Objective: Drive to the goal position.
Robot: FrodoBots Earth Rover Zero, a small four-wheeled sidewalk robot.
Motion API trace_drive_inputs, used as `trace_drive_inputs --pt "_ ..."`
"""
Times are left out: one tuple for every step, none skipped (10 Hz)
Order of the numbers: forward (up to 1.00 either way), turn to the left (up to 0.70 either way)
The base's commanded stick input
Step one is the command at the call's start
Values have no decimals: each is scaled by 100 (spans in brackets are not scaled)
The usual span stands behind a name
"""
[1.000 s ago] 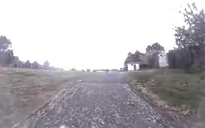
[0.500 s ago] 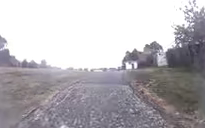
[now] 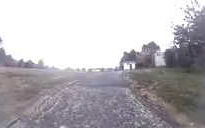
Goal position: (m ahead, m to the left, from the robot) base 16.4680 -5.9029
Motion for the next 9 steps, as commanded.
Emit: trace_drive_inputs --pt "70 -13" --pt "70 -13" --pt "70 -13" --pt "70 -13" --pt "70 -13" --pt "70 -13" --pt "70 -13" --pt "70 -13" --pt "70 -6"
